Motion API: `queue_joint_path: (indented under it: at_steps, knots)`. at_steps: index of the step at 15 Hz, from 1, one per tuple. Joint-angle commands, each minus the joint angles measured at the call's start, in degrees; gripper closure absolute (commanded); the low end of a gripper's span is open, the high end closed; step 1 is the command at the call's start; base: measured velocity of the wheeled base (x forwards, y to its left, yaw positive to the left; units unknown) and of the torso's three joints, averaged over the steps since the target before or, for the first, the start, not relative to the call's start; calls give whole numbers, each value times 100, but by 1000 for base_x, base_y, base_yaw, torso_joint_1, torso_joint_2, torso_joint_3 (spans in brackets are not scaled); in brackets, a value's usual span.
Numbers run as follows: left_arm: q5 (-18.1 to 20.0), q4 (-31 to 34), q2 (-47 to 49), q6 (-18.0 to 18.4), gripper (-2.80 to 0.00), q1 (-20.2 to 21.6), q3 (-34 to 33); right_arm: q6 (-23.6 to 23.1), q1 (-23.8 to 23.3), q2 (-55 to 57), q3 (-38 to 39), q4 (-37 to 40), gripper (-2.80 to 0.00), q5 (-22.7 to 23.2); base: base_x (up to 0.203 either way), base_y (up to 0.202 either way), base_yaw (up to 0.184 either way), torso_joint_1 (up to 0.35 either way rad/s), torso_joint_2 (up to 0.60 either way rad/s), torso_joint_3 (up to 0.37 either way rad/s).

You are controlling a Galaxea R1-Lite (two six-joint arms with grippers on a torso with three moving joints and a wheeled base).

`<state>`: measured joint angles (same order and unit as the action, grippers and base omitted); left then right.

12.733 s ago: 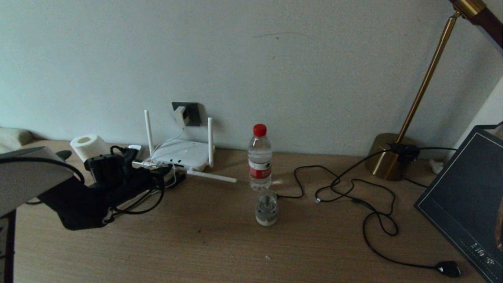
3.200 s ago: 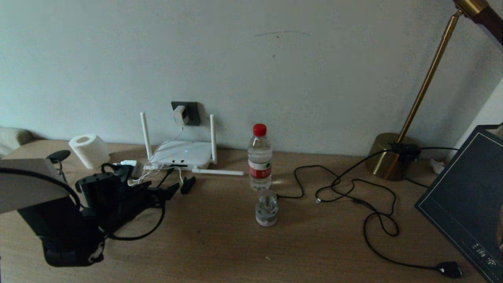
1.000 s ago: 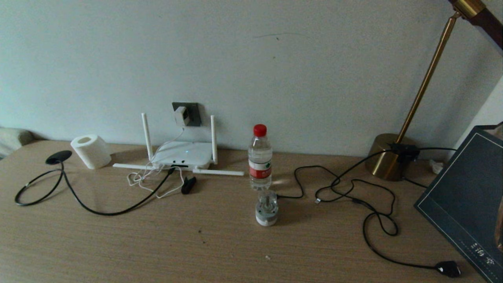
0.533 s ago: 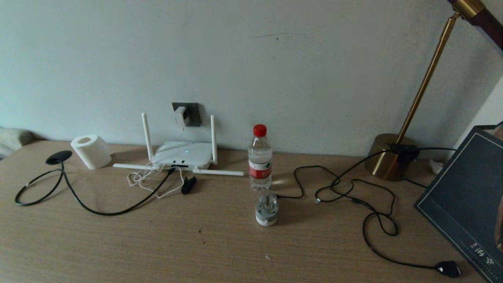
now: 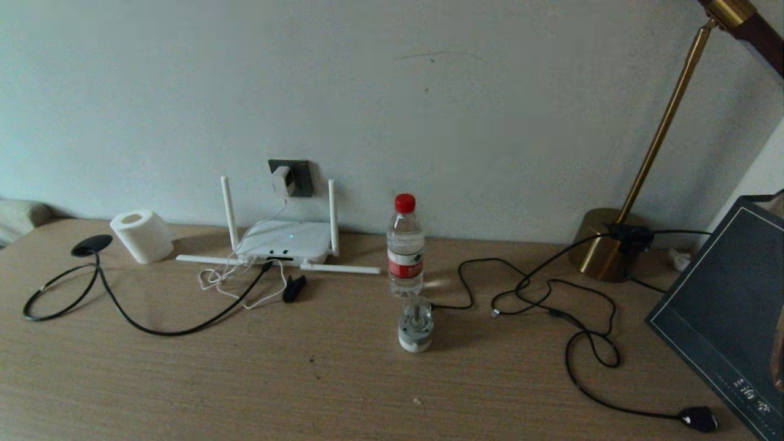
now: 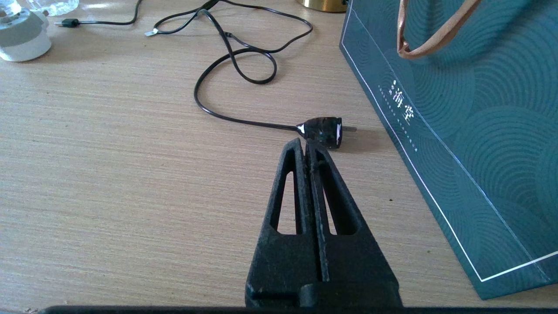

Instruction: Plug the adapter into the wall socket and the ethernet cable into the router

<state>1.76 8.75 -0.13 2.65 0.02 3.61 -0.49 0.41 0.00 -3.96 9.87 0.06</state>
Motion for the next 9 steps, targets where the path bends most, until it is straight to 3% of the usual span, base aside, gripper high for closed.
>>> queue_joint_path:
  at_steps: [1,9]
  knots:
    - [0,12,13,8,0,-2,0,-4,2,9,1,6,0,2,0,0,0,0,0,0]
    - [0,12,13,8,0,-2,0,-13,2,8,53,-170,0,-15,0,0,0,0,0,0]
